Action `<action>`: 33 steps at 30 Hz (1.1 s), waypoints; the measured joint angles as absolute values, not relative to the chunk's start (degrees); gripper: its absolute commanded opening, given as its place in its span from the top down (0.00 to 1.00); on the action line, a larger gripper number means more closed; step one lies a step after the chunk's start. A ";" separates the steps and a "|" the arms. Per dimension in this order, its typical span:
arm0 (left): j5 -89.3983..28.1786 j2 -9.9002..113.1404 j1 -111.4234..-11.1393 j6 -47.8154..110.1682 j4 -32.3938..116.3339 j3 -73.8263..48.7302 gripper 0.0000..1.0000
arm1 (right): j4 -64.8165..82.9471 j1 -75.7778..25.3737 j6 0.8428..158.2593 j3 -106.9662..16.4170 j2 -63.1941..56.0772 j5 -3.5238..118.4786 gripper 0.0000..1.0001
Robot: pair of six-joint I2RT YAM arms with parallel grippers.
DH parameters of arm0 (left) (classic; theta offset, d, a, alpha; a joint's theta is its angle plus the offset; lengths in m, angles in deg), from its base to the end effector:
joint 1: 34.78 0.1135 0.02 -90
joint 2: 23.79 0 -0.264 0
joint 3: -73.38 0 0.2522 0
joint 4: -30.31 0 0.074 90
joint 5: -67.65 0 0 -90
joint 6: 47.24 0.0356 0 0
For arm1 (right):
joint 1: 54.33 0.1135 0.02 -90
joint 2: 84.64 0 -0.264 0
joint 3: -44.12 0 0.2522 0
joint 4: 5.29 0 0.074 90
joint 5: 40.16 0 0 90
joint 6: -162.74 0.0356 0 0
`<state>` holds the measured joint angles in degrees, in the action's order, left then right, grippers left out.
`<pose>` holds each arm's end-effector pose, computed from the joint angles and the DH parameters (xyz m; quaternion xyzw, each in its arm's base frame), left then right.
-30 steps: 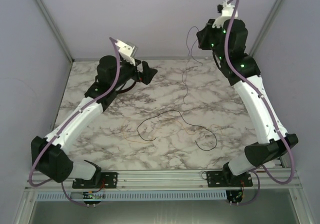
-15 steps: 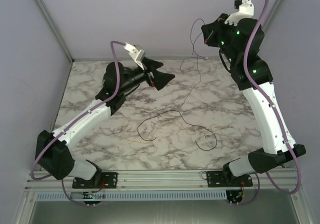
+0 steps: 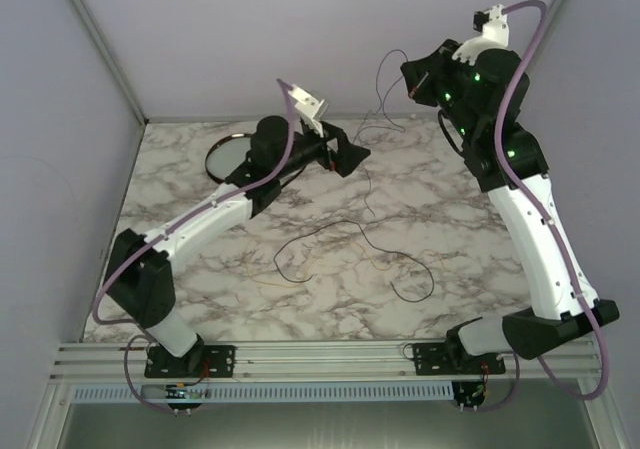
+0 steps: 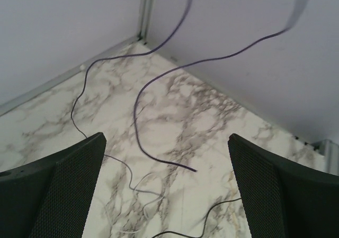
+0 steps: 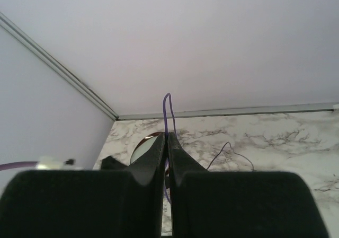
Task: Zip-tie the wires
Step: Pick up the cable at the center of the board, then straighten the cable at the center of the board.
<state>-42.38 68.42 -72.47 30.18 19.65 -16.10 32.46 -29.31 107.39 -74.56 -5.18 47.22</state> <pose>0.3000 -0.2472 0.3801 0.2686 0.6025 -0.4189 0.6240 0.2514 0.1155 0.5353 0.0749 0.6940 0.3423 0.6290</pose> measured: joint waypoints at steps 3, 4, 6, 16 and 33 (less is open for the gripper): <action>-40.17 72.09 -72.93 31.66 22.34 -18.86 0.00 | 32.24 -29.31 107.92 -73.91 -6.45 47.62 1.00; -39.74 73.20 -73.04 32.17 23.30 -20.10 0.00 | 32.02 -29.31 107.96 -73.78 -6.77 47.79 1.00; -38.84 75.35 -73.20 33.02 24.78 -22.72 0.02 | 31.52 -29.27 108.00 -73.60 -7.19 48.01 1.00; -39.47 81.71 -73.55 35.03 29.11 -30.33 0.53 | 30.38 -29.27 108.16 -71.20 -8.22 48.01 1.00; -41.38 80.37 -73.76 38.53 37.24 -30.35 1.00 | 28.85 -29.62 106.89 -65.65 -11.01 43.18 1.00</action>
